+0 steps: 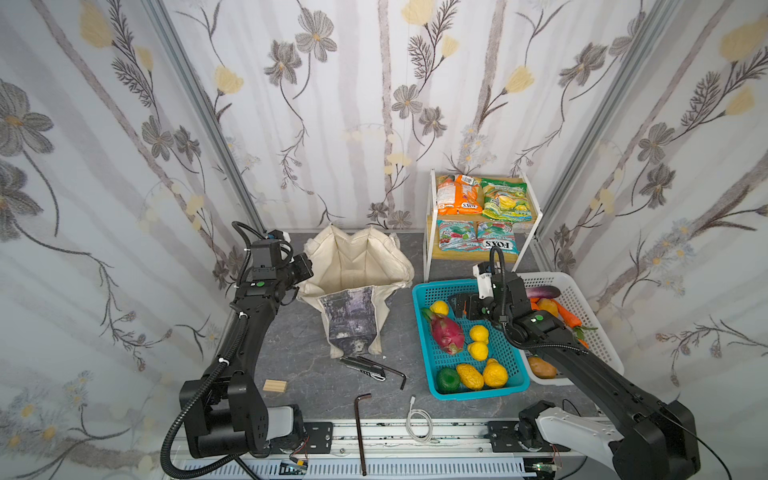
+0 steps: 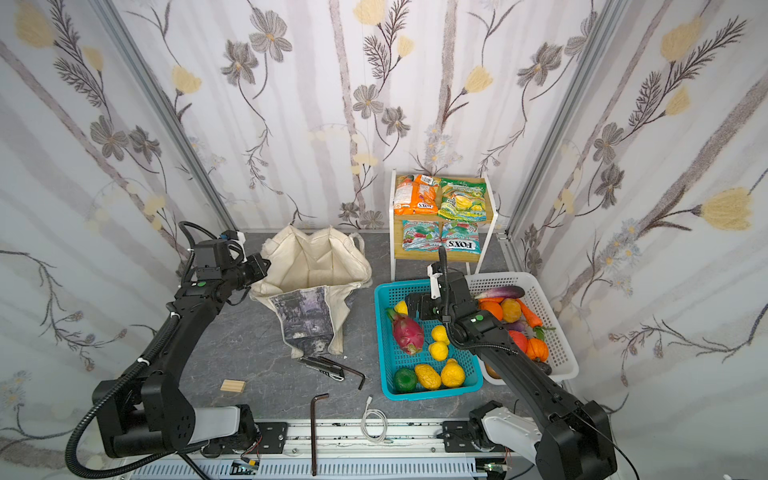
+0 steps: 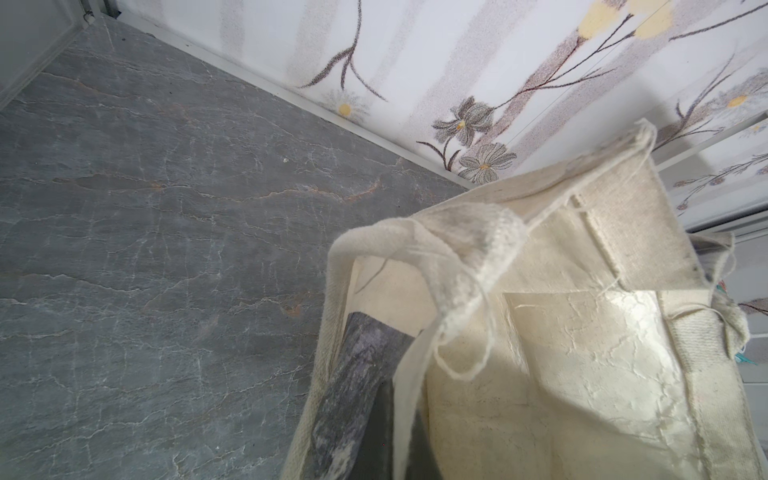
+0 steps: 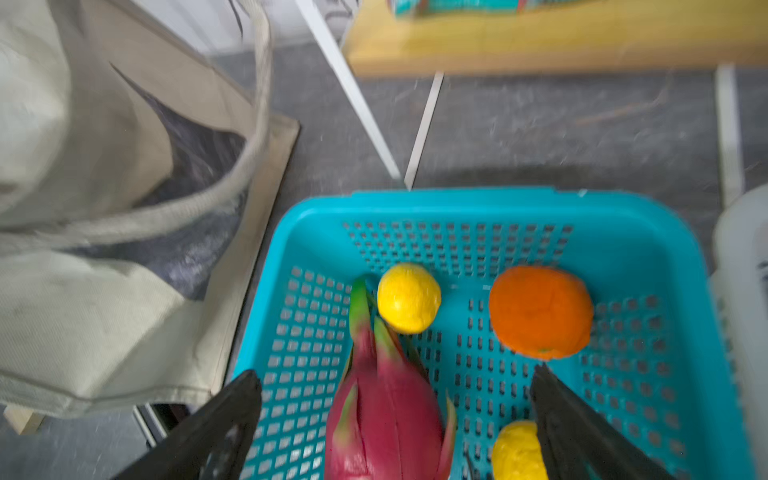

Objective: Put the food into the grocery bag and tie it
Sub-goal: 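Release the handle with the right gripper and grasp the pink dragon fruit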

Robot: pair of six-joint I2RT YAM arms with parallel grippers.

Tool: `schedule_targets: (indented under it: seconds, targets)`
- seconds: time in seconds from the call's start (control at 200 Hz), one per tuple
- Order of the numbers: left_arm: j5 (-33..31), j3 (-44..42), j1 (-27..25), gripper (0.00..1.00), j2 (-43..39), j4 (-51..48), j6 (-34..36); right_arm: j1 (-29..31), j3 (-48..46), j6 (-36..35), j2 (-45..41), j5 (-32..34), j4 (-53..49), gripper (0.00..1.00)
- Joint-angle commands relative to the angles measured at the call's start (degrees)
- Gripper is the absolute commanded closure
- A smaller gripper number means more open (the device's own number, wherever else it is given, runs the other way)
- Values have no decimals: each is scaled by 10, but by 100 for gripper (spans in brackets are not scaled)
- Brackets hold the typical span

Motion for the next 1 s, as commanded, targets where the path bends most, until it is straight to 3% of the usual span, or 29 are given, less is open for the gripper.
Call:
schedule_targets:
  seconds: [0.0, 0.165, 0.385, 0.58, 0.724, 0.994]
  targets:
    - [10, -4, -1, 100, -2, 9, -3, 14, -36, 28, 19, -39, 35, 0]
    - [11, -5, -1, 100, -2, 10, -3, 55, -49, 34, 73, -19, 41, 0]
    - [10, -7, -2, 100, -2, 12, -3, 63, -70, 40, 120, -38, 85, 1]
    - [11, -8, -2, 100, -2, 13, -3, 63, -75, 37, 135, -41, 99, 9]
    - [12, -8, -2, 100, -2, 13, -3, 63, -76, 35, 133, -26, 100, 23]
    - [9, -9, -2, 100, -5, 15, -3, 53, -74, 43, 49, -13, 71, 34]
